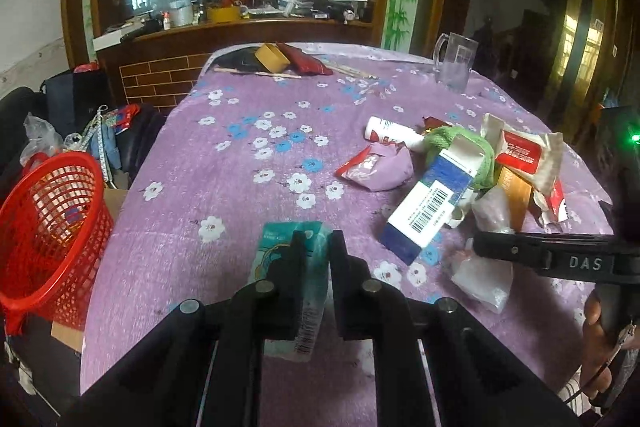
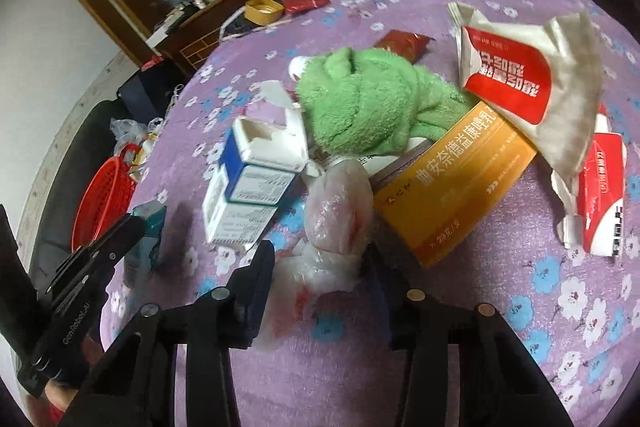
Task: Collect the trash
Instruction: 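Grasp the teal cartoon tissue pack with the left tool while the right tool grasps the white plastic bag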
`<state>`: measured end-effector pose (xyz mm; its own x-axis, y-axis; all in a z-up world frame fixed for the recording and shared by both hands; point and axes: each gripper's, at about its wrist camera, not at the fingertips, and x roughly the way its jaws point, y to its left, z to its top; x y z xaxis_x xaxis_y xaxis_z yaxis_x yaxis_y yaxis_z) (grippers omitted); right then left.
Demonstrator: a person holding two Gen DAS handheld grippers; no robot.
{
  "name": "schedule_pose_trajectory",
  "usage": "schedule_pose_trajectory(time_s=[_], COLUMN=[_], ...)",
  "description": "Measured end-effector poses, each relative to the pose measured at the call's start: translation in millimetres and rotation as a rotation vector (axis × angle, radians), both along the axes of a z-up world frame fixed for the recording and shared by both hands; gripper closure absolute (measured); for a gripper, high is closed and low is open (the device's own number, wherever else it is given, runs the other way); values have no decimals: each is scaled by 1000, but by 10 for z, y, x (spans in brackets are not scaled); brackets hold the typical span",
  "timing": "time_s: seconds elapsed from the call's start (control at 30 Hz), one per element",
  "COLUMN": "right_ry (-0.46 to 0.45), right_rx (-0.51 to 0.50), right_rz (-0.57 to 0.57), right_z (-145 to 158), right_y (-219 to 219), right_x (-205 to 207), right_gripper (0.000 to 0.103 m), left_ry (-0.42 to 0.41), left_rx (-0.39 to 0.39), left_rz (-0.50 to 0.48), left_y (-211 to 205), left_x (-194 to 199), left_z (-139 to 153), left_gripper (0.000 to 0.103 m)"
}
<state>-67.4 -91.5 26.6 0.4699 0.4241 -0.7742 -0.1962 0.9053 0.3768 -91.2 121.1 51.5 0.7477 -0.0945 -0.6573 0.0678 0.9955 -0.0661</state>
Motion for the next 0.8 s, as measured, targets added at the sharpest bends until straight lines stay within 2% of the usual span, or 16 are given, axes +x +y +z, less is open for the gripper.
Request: schedule_pose_trajectory(time_s=[0.2, 0.43, 0.63, 0.8], right_ry=[-83, -128, -159, -180], right_rx=[-9, -14, -26, -38], right_rz=[8, 60, 152, 230], right_z=[182, 359, 549, 726], right_y=[-121, -65, 239, 659], right_x=[-170, -231, -220, -126], right_gripper=[57, 57, 57, 57], left_ry=[-5, -13, -53, -88], left_rx=[-1, -2, -24, -43], left_rz=[5, 23, 63, 128], left_y=[-50, -15, 212, 612], left_x=[-66, -96, -213, -320], left_z=[31, 96, 293, 478], left_gripper=[92, 92, 92, 92])
